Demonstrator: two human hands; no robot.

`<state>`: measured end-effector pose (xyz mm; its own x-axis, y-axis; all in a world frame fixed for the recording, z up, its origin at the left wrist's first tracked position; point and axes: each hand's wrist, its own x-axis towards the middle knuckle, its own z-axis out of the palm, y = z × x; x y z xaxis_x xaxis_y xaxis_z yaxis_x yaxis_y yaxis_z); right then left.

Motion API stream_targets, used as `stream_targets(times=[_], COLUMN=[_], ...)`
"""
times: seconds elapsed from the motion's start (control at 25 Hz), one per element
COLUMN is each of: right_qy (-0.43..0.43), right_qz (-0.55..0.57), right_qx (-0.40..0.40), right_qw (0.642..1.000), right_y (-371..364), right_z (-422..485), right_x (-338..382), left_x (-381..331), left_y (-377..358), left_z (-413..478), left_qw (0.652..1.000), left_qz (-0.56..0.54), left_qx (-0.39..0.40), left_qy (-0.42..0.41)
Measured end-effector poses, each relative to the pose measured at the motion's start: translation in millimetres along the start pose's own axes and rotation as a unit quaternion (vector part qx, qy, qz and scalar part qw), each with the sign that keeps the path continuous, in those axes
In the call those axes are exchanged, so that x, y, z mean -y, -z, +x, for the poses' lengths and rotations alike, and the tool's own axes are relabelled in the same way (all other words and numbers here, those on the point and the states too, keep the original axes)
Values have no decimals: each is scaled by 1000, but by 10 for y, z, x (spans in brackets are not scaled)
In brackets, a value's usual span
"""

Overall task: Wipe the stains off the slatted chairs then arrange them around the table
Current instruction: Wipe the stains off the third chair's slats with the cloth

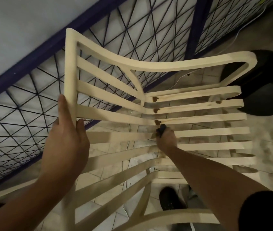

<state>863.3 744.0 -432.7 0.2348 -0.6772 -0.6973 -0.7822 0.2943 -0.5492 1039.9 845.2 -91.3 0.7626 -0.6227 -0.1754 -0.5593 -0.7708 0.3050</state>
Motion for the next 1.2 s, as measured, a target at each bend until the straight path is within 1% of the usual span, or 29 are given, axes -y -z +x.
stream_targets(times=[0.12, 0.2, 0.32, 0.44, 0.52, 0.56, 0.68, 0.72, 0.76, 0.84, 0.92, 1.04, 1.2], right_qy=[-2, 4, 25, -8, -30, -29, -4, 0, -2, -7, 22, 50, 51], right_qz=[9, 19, 78, 162, 194, 185, 109, 80, 55, -7, -41, -10, 23], right_qx=[46, 51, 36, 26, -14, -50, -154, -172, -169, -121, -79, -43, -36], right_qw=[999, 999, 996, 986, 980, 981, 982, 982, 984, 993, 996, 998, 998], right_y=[-167, -108, 180, 729, 1146, 1336, 1737, 1788, 1798, 1682, 1422, 863, 74], right_z=[-62, -115, -200, -247, -270, -287, -373, -379, -371, -332, -303, -388, -562], right_x=[235, 265, 71, -260, -498, -613, -849, -921, -966, -970, -912, -649, -338], left_x=[-7, 3, -2, -20, -26, -25, -5, 11, 27, 41, 42, 47, 35], left_y=[-23, -27, -24, 2, 13, 16, 5, 3, 3, 3, -10, -17, -4], left_z=[-11, -10, -15, -21, -23, -22, -11, -7, -3, -7, -8, 5, -3], left_qw=[1000, 1000, 1000, 1000, 1000, 1000, 1000, 1000, 1000, 1000, 1000, 1000, 1000], left_qz=[-7, -5, -2, -3, -5, -7, -10, -11, -13, -14, -11, -15, -21], left_qx=[-10, -12, -6, -1, 4, 7, 3, 2, 2, 3, -1, -3, -4], left_qy=[-4, -4, 2, 1, 1, -1, -7, -4, -1, -2, -5, -5, -4])
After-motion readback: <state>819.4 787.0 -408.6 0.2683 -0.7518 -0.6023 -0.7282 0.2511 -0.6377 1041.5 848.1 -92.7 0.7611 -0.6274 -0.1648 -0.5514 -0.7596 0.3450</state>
